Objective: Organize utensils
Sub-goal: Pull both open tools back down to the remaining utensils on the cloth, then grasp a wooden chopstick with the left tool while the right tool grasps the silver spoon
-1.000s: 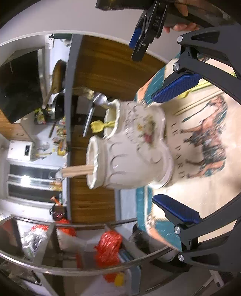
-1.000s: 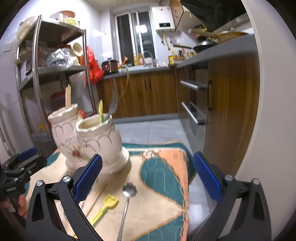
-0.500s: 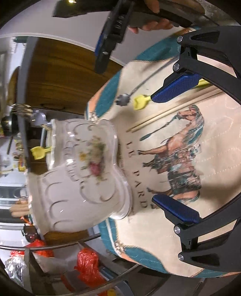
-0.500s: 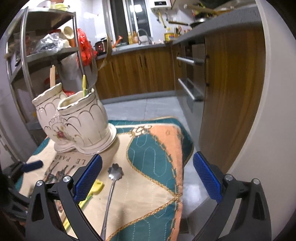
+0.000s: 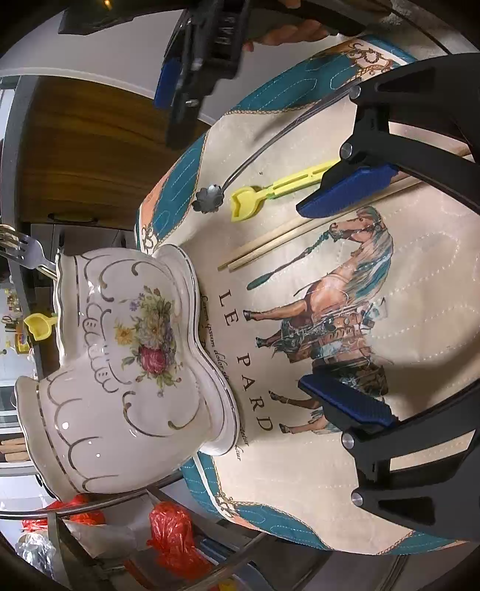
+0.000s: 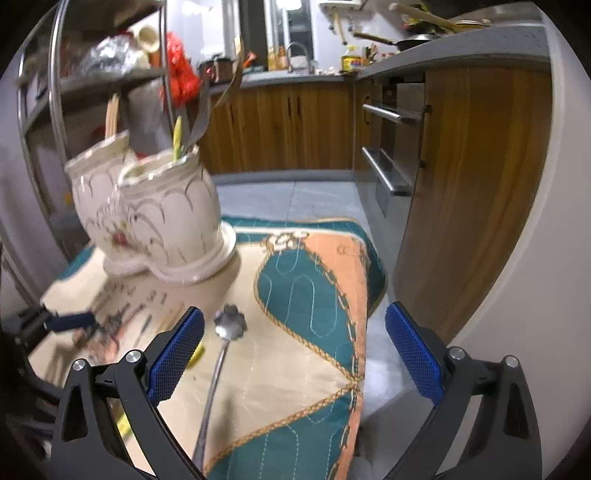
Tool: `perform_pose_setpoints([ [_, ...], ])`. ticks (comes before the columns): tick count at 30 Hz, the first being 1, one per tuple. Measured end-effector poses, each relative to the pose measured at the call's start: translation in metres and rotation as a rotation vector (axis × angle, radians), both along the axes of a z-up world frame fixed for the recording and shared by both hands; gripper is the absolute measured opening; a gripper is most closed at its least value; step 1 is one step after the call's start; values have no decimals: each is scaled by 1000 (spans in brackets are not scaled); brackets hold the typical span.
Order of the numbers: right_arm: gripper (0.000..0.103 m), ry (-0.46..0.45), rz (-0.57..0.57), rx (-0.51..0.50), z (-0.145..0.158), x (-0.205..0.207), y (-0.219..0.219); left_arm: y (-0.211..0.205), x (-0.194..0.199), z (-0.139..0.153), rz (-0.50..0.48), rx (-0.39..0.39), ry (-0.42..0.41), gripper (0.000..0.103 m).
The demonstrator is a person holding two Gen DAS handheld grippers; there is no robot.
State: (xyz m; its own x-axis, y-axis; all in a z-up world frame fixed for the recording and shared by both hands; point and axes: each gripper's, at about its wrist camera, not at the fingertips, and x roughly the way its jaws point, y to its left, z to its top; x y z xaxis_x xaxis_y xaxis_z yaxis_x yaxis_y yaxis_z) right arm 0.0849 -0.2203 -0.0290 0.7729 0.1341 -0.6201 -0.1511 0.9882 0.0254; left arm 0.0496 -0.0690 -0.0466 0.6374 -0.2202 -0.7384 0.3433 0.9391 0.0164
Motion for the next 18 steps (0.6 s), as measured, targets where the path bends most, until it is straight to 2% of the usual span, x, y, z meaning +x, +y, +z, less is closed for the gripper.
perform_pose_setpoints([
  [1, 95, 9, 14, -9, -1, 0, 2, -1, 1, 0, -3, 2, -2, 83],
  [3, 84, 40, 62, -34, -4, -2, 12, -5, -2, -1, -11, 19, -15, 81],
  [5, 69, 81, 104, -44, -9, -1, 20, -9, -4, 0, -22, 34, -25, 74],
  [7, 60, 123, 139, -32, -14, 0, 25, -15, -5, -3, -55, 35, -10, 59],
  [8, 55, 145, 158, -31, -17, 0, 28, -17, -6, -2, -67, 26, -8, 57],
  [11, 41, 152, 173, -53, -19, -1, 32, -19, -6, -1, -98, 9, 2, 40],
  [13, 33, 160, 184, -43, -20, -1, 33, -20, -7, 0, -117, 12, 2, 19],
  [15, 28, 170, 187, -45, -22, 1, 35, -20, -6, 0, -123, 24, 0, 12],
  [18, 21, 169, 205, -53, -24, 1, 39, -16, -6, 2, -139, 22, 7, 9],
])
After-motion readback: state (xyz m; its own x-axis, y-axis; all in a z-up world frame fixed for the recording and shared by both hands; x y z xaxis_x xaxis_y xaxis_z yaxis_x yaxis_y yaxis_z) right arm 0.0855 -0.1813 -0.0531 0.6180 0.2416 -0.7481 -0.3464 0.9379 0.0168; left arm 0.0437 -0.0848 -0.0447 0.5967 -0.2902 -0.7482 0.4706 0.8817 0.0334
